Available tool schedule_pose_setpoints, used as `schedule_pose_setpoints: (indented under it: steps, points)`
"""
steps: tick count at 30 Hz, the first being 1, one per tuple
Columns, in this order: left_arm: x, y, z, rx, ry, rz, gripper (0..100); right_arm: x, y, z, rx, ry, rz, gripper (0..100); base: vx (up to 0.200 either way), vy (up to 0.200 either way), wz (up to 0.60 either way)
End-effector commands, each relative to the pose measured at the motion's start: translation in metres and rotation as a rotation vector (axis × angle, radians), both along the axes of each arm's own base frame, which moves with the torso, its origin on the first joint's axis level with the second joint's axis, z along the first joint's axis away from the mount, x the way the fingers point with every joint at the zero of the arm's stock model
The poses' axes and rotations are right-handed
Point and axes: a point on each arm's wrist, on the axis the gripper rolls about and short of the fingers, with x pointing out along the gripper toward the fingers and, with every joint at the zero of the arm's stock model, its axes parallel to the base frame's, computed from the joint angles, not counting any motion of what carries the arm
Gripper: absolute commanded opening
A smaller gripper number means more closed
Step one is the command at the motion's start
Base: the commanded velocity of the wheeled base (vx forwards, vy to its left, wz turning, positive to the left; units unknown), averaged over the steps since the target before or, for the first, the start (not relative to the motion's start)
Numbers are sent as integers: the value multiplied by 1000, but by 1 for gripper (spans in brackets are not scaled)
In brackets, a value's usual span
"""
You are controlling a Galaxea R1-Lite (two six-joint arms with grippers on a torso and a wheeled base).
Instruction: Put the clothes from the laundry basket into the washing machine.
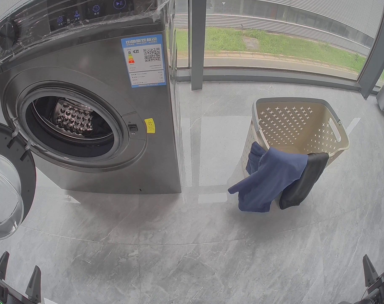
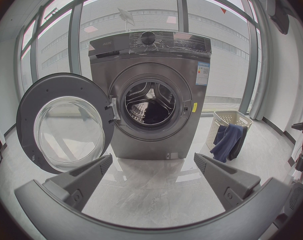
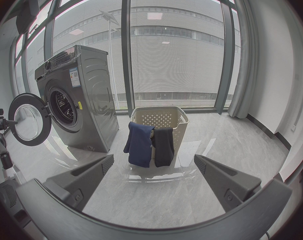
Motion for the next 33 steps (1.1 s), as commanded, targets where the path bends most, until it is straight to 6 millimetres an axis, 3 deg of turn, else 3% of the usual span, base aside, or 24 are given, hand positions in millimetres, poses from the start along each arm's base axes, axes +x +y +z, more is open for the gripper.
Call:
schedule_pose_setpoints:
  steps: [1,26,33]
  points:
    - [1,0,-5,1,8,-2,100,0,0,-3,0,-2,1,100,0,-200,0]
    - [1,0,-5,10,8,-7,100,0,0,-3,-5,-1,4,100,0,-200,0]
    - [1,0,-5,7,8,-5,100,0,0,-3,-5,-1,4,100,0,0,0]
